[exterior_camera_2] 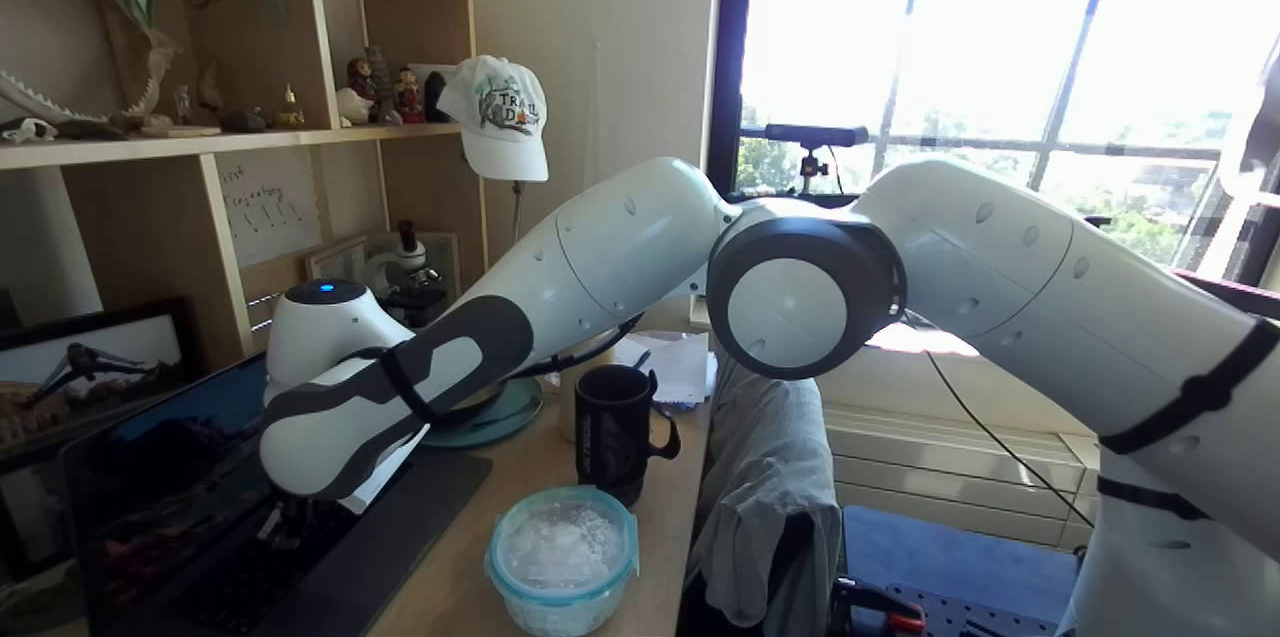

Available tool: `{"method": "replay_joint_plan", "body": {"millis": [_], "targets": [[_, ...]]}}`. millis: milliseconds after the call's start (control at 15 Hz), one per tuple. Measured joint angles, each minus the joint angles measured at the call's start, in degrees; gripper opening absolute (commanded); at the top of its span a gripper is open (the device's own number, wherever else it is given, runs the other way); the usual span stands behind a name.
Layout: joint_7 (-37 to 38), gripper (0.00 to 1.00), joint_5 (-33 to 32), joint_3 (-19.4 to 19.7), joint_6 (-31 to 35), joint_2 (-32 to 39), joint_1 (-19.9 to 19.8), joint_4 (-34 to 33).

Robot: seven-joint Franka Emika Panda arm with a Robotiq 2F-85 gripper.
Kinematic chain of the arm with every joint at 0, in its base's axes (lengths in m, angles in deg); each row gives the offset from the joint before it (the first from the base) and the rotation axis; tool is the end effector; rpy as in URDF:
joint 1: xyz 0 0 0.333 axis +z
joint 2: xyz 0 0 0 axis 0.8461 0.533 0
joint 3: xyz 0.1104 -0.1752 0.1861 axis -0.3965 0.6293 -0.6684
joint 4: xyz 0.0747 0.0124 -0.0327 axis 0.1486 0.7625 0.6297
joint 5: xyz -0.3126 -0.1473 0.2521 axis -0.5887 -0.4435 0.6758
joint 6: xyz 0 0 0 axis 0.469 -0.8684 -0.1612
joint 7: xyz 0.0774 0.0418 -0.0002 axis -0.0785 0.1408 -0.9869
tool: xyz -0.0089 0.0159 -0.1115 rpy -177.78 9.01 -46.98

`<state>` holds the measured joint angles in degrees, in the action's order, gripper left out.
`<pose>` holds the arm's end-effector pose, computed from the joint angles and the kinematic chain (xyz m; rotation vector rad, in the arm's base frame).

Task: Press the keyboard

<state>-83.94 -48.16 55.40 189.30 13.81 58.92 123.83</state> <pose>0.7900 0.0390 0.1326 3.0861 0.3202 0.4616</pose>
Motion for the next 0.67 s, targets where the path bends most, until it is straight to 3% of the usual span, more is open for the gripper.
{"method": "replay_joint_plan", "body": {"millis": [667], "targets": [[1.36,0.07,0.0,0.94,0.0,-0.57,0.0,-1.66]]}}
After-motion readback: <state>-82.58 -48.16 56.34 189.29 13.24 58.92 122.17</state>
